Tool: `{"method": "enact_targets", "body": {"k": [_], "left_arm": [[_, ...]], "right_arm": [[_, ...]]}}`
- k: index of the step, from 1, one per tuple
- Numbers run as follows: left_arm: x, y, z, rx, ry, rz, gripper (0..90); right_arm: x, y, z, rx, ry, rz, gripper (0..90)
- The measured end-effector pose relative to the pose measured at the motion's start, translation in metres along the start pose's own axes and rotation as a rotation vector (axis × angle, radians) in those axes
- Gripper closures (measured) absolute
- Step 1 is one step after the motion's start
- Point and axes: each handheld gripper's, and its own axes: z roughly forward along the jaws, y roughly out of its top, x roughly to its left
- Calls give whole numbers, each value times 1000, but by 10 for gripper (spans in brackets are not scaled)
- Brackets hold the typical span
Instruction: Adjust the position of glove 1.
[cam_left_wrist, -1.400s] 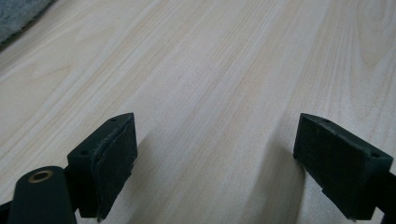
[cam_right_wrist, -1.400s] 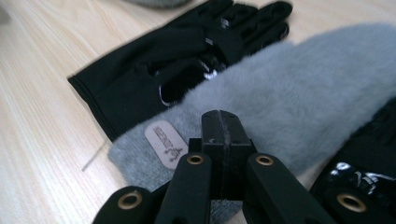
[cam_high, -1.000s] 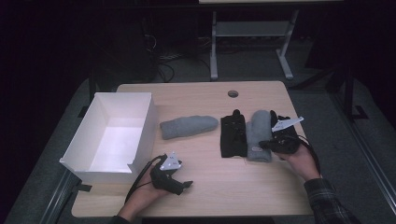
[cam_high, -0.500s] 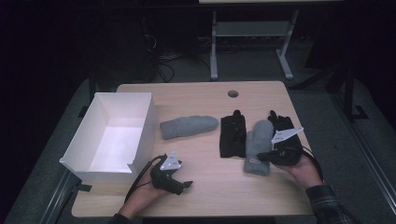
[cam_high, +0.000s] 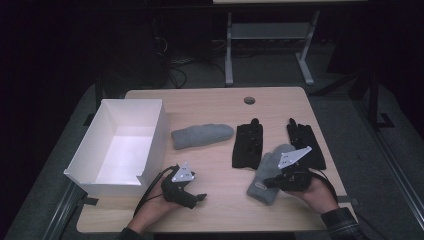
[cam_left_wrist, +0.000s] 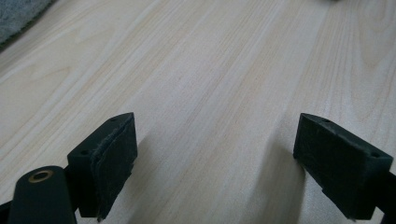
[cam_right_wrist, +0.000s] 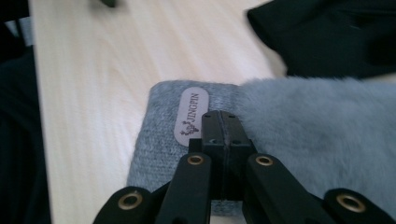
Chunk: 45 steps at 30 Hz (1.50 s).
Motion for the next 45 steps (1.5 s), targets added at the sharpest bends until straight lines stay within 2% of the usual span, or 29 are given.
{"method": "enact_targets", "body": {"k": [2, 4, 5, 6, 15, 16, 17, 22, 23, 24, 25, 26, 27, 28, 29, 30, 32, 33, 35, 39, 41, 45], "left_arm": [[0, 0, 0, 0, 0, 1, 129], [0, 0, 0, 1, 0, 0, 129], [0, 0, 0, 1, 0, 0, 129], [0, 0, 0, 1, 0, 0, 129], [0, 0, 0, -3, -1, -4, 129], [0, 0, 0, -4, -1, -5, 129], [0, 0, 0, -3, 1, -4, 129], [0, 0, 0, -3, 1, -5, 129], [0, 0, 0, -3, 1, -4, 129], [0, 0, 0, -4, 1, -4, 129], [0, 0, 0, -4, 1, -4, 129], [0, 0, 0, -3, 1, -3, 129], [0, 0, 0, -3, 1, -3, 129], [0, 0, 0, -3, 0, -2, 129], [0, 0, 0, 0, 1, 1, 129], [0, 0, 0, -1, 0, 0, 129], [0, 0, 0, 0, 0, 1, 129], [0, 0, 0, 0, 0, 0, 129], [0, 0, 0, 0, 0, 2, 129], [0, 0, 0, -1, 1, 2, 129], [0, 0, 0, 1, 1, 3, 129], [0, 0, 0, 0, 1, 2, 129]], "right_arm": [[3, 2, 2, 2, 15, -3, 900], [7, 6, 7, 5, 30, -27, 900], [11, 10, 12, 2, 53, -23, 900], [13, 12, 14, 6, 53, -38, 900], [26, 27, 31, 7, 97, -78, 900], [28, 31, 36, 9, 104, -104, 900], [30, 34, 38, 9, 109, -106, 900], [32, 39, 39, -2, 113, -126, 900], [31, 39, 36, -13, 104, -121, 900], [25, 37, 27, -31, 77, -100, 900], [25, 37, 27, -31, 77, -100, 900], [16, 32, 16, -49, 39, -71, 900], [16, 32, 16, -49, 39, -71, 900], [11, 29, 10, -56, 23, -45, 900], [6, 25, 5, -63, 0, -33, 900], [-4, 17, -5, -70, -44, 0, 900], [-8, 13, -9, -70, -60, 17, 900], [-16, 6, -13, -56, -82, 43, 900], [-21, 1, -10, -35, -81, 64, 900], [-22, 0, 0, 0, -64, 62, 900], [-16, 4, 9, 19, -52, 48, 900], [-6, 11, 18, 19, -29, 36, 900]]}}
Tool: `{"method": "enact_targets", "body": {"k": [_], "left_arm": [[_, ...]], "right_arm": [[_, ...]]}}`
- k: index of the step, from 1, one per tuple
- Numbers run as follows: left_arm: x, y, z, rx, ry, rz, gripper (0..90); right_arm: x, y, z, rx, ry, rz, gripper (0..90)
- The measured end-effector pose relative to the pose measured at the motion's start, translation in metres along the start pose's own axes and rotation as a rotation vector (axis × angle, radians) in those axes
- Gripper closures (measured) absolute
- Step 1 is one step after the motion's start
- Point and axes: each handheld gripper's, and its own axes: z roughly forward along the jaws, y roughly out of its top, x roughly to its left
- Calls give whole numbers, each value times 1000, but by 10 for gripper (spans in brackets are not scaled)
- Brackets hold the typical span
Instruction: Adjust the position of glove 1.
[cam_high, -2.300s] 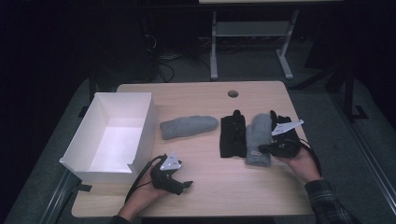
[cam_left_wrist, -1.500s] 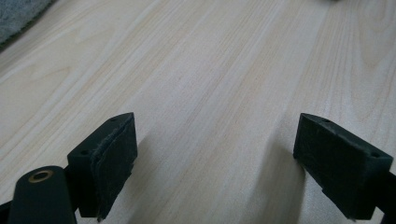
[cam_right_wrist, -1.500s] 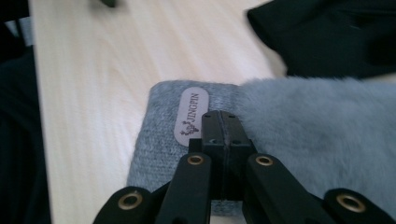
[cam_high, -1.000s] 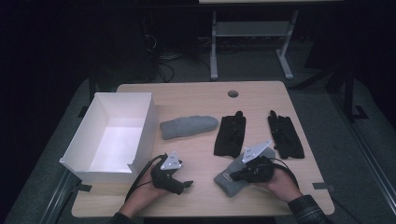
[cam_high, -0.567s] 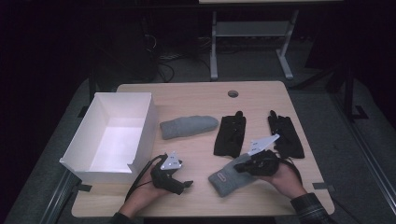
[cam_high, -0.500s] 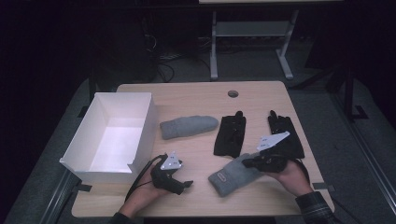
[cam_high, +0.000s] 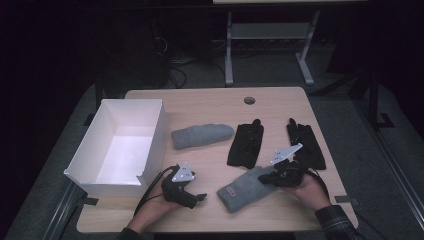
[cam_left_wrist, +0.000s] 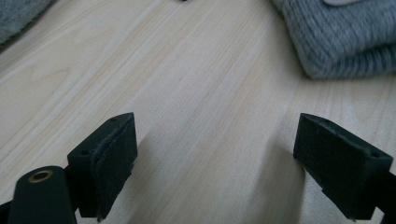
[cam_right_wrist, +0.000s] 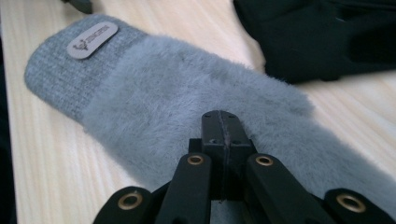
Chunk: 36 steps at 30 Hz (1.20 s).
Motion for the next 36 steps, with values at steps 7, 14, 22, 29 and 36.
{"method": "enact_targets", "body": {"k": [7, 14, 22, 29, 36], "left_arm": [[0, 0, 0, -3, 0, -3, 129], [0, 0, 0, -4, 0, -5, 129], [0, 0, 0, 0, 0, 0, 129], [0, 0, 0, -4, 1, -2, 130], [0, 0, 0, -4, 0, -6, 129]], "right_arm": [[19, 12, 13, 4, 16, -35, 900], [25, 16, 13, -7, 18, -53, 900], [7, 2, -14, -77, -49, -4, 871], [-25, -30, -43, -135, -187, 111, 624], [-45, -41, -36, -121, -283, 174, 414]]}}
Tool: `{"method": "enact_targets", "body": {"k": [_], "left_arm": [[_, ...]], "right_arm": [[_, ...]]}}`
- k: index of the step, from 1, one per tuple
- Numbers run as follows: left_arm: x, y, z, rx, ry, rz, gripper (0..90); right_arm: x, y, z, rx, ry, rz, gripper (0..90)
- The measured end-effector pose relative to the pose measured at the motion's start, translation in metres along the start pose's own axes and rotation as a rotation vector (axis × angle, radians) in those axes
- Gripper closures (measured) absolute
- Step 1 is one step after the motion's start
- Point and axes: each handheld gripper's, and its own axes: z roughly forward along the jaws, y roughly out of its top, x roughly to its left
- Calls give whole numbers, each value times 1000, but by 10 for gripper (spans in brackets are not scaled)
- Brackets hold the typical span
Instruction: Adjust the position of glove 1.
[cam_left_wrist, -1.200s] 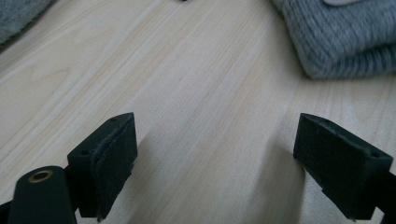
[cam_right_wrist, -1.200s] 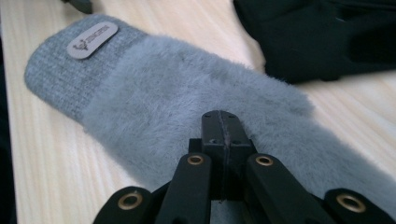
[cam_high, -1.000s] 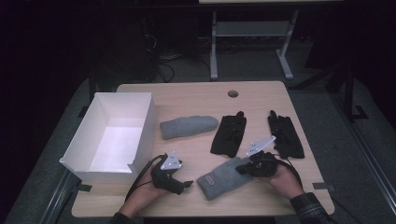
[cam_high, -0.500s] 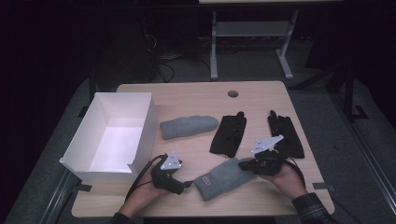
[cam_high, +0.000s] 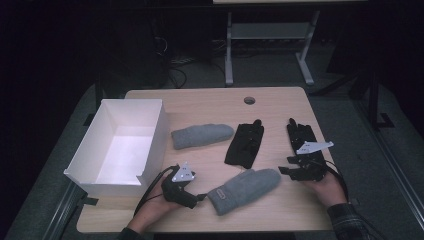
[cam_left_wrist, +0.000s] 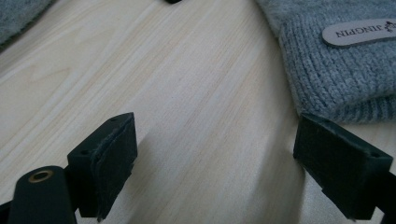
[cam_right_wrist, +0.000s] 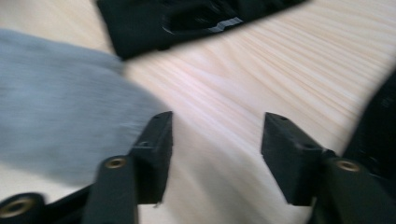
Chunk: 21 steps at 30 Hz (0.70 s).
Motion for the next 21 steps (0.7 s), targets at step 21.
{"method": "enact_targets", "body": {"k": [21], "left_arm": [[-1, 7, -5, 18, 15, -37, 135]], "right_arm": [[10, -41, -4, -18, 2, -86, 127]]}}
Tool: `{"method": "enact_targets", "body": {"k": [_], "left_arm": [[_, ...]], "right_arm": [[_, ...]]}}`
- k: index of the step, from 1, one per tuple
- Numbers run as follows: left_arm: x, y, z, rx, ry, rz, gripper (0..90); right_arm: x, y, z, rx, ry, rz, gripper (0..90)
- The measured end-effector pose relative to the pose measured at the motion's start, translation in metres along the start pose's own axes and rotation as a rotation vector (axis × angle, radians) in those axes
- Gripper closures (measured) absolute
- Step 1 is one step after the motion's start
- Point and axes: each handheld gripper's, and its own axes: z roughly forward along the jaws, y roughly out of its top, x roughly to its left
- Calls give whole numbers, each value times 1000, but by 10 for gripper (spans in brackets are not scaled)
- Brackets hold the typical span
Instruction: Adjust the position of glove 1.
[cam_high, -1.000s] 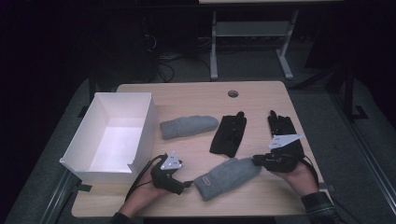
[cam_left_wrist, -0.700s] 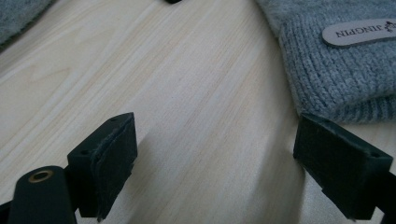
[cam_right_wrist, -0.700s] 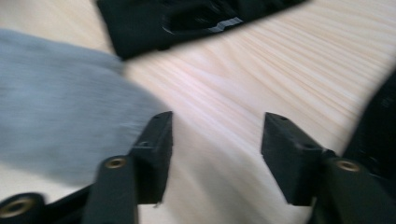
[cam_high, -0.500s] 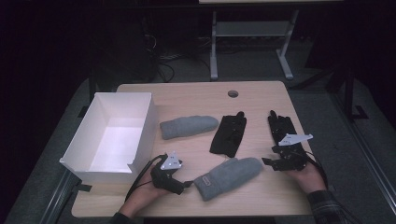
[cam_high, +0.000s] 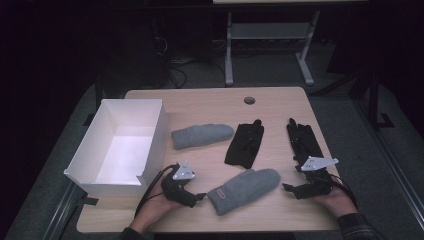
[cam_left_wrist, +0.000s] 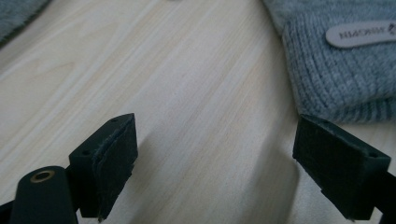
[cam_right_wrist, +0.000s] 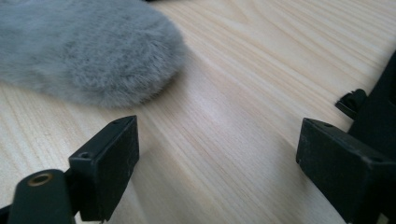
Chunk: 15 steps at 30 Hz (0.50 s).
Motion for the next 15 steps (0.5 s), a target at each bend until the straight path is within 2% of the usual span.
{"method": "enact_targets", "body": {"k": [4, 9, 13, 15], "left_arm": [[-1, 10, -9, -44, 7, -19, 136], [3, 27, -7, -37, 12, -24, 144], [15, 39, -4, -44, 20, -62, 291], [22, 47, -4, -32, 37, -74, 403]], "right_arm": [[1, -1, 1, -9, 0, 2, 115], [1, -1, 1, -9, 0, 4, 115], [1, -1, 1, -10, -1, 5, 115], [1, -1, 1, -10, -1, 5, 115]]}}
